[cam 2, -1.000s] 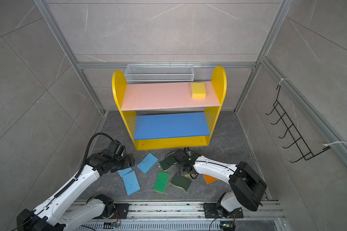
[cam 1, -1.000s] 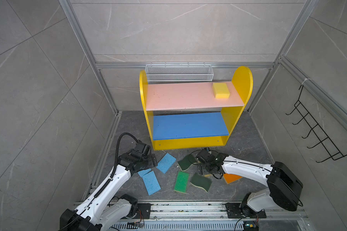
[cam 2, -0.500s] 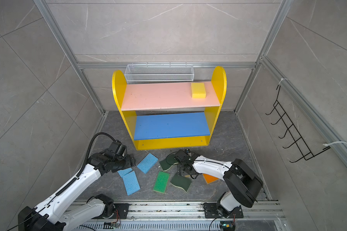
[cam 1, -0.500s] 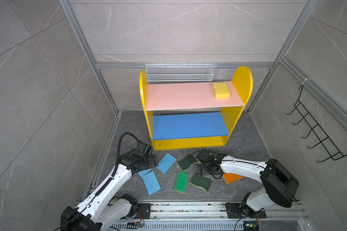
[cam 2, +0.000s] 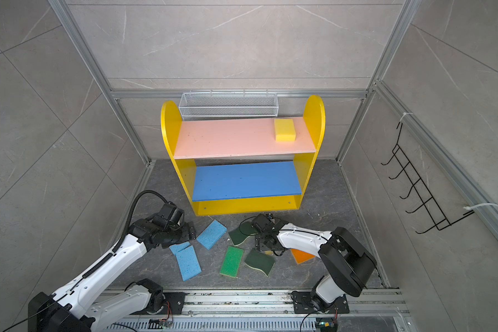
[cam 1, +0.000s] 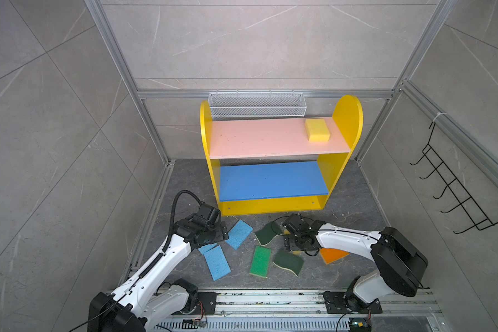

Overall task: Arrange cleaning sponges on a shelf
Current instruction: Move the cleaning sponge to the center of the table.

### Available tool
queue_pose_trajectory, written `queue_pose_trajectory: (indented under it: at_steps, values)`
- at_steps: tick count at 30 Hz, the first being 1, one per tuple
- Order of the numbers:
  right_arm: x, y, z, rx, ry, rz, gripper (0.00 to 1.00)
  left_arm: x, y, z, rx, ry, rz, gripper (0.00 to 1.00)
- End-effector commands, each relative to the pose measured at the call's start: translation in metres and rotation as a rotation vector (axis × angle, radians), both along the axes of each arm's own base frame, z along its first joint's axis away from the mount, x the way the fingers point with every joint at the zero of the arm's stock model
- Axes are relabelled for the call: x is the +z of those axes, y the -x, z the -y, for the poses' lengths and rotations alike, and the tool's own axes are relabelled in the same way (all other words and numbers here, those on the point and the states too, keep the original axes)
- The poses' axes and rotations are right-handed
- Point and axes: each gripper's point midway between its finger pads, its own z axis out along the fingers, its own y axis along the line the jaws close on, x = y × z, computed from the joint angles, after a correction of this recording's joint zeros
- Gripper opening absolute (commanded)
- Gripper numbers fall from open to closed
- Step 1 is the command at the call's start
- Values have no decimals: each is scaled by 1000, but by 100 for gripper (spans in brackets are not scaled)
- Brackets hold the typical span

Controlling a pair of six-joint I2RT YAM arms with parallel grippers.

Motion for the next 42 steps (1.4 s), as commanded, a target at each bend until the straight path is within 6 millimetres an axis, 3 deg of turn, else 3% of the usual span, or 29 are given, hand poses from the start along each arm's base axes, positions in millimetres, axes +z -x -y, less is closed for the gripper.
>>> queue_pose_trajectory:
  at_steps: [1,9,14,19,26,34,42]
  values:
    - [-14,7,-2,-6,-10,-49,85,9,-5,2,12,4,24,88]
    - [-15,13,6,-52,-11,-48,76,12,-7,3,7,-2,32,88]
    - [-11,5,12,-114,12,-15,73,12,-10,5,3,-12,32,88]
    - [-15,-6,4,-151,3,-17,72,12,-10,8,-9,-14,35,88]
    - [-9,-14,4,-182,-4,8,79,15,-8,5,-8,-21,49,88]
    - [4,-2,9,-191,-42,10,89,13,-5,5,-6,-17,43,88]
    - [-5,4,12,-166,-30,-12,89,13,-2,5,-5,-14,53,88]
